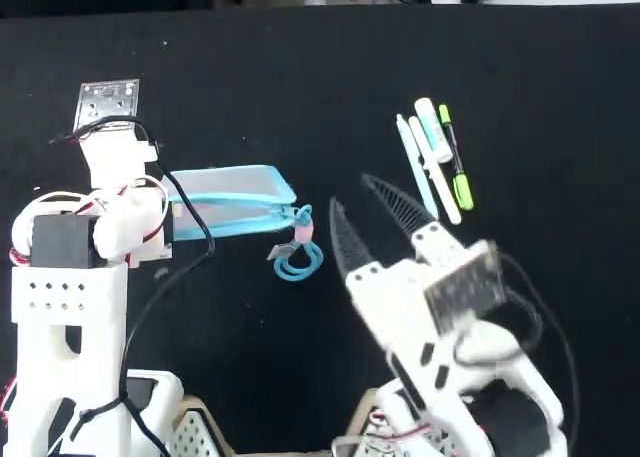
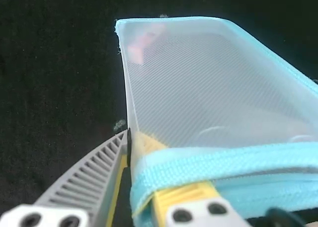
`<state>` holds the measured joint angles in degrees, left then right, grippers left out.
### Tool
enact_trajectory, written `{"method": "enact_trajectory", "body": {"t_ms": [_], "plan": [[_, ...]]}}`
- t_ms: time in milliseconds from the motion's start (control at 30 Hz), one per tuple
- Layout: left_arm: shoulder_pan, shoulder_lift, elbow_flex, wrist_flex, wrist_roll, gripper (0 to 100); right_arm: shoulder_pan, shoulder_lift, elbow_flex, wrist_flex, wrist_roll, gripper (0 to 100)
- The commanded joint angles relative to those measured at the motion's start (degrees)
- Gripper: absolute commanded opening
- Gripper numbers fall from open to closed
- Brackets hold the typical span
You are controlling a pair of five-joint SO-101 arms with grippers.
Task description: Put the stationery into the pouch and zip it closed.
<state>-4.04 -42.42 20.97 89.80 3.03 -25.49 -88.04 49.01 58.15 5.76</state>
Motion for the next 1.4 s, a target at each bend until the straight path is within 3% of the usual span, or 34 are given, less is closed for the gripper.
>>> {"method": "enact_trajectory", "body": {"t_ms": [0,433,767,967,1367], "plan": [[-0.40,0.18,0.31,0.00,0.53,3,8.97,11.74,-2.86,2.29,-0.26,11.9],[-0.40,0.18,0.31,0.00,0.53,3,28.22,57.54,-21.93,1.93,0.18,12.0],[-0.75,0.18,0.31,0.00,0.53,3,30.86,87.08,-48.22,2.37,0.26,12.0],[-0.75,0.18,0.31,0.00,0.53,3,31.91,103.43,-61.93,2.46,5.63,12.0],[-0.57,0.18,1.19,0.00,0.53,3,32.00,123.65,-80.48,2.37,9.93,12.0]]}}
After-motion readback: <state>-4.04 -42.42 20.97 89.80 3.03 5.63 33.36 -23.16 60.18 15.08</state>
